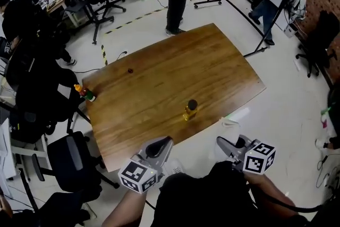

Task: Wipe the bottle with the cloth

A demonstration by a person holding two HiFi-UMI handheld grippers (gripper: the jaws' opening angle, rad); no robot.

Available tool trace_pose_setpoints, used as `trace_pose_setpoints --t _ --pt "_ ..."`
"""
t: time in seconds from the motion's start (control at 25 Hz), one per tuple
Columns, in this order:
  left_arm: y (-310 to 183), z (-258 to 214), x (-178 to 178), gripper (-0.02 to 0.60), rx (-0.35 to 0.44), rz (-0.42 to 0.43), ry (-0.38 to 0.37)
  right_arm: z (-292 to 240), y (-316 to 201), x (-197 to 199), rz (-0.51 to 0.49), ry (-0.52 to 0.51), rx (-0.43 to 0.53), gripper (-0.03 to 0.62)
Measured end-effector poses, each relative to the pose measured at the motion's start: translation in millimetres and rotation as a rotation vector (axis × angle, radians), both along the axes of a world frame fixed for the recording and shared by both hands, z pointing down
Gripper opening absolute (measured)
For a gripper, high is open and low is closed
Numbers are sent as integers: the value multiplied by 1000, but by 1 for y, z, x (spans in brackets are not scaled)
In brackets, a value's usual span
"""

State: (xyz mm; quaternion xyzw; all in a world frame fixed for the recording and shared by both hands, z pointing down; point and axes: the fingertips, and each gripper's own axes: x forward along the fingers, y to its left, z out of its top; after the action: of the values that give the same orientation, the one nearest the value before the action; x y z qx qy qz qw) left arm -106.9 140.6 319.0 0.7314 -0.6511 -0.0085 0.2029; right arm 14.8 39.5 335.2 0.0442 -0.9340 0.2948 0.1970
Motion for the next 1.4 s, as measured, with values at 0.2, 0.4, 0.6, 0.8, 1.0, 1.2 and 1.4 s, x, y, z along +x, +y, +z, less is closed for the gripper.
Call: trace_pose_setpoints --t 0.2,0.4,0.6,0.8,1.0,1.2,1.4 --pt "-24 -1 -7 84 51 84 -120 4 -7 -2 58 17 0 71" --pt "-63 8 -11 121 67 141 -179 10 -10 -11 56 -4 -13 71" --pt "-102 16 -17 178 63 181 -231 26 -24 -26 72 -64 -72 71" --pt "-129 38 -8 258 12 302 -355 51 -29 -48 95 -143 -114 71" --pt "-151 52 -2 275 -6 341 -280 71 -32 -63 139 -222 -154 71" --pt "-162 50 2 236 0 327 -233 87 -30 -69 178 -310 -202 71" --pt "-169 51 6 172 -10 337 -231 75 -37 -81 204 -487 -215 71"
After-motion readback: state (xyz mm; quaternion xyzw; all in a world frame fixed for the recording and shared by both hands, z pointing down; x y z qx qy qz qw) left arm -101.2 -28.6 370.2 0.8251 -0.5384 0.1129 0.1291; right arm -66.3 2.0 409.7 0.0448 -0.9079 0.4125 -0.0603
